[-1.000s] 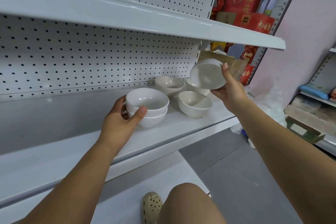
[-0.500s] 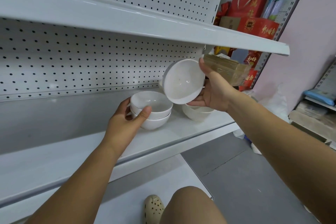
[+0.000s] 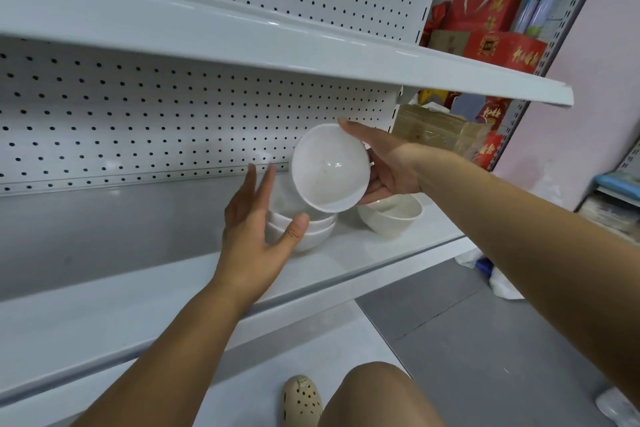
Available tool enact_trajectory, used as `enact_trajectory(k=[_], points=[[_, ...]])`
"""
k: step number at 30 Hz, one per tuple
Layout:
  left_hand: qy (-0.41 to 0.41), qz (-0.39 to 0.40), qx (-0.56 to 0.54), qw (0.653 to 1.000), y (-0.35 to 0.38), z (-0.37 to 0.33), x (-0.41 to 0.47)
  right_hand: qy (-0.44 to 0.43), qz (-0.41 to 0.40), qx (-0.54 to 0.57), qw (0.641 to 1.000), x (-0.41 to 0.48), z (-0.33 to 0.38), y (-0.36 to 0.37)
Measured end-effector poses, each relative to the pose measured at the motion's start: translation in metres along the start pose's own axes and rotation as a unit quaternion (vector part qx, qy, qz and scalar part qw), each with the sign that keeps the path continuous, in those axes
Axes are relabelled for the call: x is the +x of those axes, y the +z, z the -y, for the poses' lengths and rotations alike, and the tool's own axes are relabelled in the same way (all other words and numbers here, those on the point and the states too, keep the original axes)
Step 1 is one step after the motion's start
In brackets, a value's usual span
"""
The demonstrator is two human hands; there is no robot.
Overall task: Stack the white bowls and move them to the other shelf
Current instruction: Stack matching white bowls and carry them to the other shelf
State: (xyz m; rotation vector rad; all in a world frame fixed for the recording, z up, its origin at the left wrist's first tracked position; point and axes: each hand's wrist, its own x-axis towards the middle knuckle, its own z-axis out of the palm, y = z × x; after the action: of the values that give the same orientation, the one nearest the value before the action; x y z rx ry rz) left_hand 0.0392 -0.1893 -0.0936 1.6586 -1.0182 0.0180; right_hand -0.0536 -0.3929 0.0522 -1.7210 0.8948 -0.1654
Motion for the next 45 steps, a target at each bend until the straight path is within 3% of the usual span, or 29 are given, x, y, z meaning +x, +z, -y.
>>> enact_trajectory(k=[5, 14, 19, 28, 45], points=[[-0.016, 0.039, 0.011, 0.999, 0.000, 0.000, 0.001, -0.012, -0.004, -0.023, 1.000, 0.006, -0.001, 0.011], [-0.034, 0.012, -0.016, 0.999, 0.001, 0.006, 0.003, -0.070, -0.038, -0.081, 0.994, 0.020, -0.042, 0.039], [-0.051, -0.008, -0.020, 0.998, 0.002, 0.008, 0.004, -0.080, -0.045, -0.014, 0.996, 0.030, -0.062, 0.052], [-0.061, -0.037, -0.030, 0.997, 0.004, 0.012, 0.007, -0.166, 0.020, 0.163, 0.972, 0.031, -0.094, 0.069], [-0.097, -0.024, -0.111, 0.989, 0.004, 0.006, 0.005, -0.162, -0.114, 0.095, 0.976, 0.012, -0.078, 0.082]])
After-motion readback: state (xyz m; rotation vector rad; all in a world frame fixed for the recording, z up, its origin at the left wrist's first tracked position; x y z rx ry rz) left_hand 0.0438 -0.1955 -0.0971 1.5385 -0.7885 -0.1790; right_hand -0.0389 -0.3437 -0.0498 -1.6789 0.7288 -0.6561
